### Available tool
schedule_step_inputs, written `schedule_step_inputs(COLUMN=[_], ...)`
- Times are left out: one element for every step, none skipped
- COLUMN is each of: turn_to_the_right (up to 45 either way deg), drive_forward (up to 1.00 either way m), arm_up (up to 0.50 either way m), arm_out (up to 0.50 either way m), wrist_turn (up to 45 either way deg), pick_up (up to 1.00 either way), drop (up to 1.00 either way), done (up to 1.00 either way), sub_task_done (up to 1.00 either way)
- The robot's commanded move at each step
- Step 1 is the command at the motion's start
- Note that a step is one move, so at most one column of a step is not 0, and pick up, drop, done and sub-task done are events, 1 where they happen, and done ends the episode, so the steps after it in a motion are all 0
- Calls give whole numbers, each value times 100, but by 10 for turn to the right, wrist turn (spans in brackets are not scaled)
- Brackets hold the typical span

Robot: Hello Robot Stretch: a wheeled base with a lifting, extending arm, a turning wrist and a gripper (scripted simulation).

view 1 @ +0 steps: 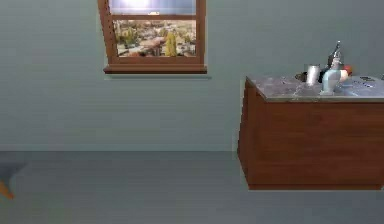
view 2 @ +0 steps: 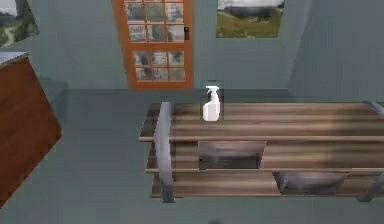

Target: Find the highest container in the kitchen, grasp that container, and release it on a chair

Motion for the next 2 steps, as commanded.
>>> schedule_step_inputs(turn_to_the_right=[-300, 0], drive_forward=[0, 100], arm_up=[0, 0], arm_out=[0, 0], wrist_turn=[0, 0], pick_up=[0, 0], drop=[0, 0], done=[0, 0], sub_task_done=[0, 0])
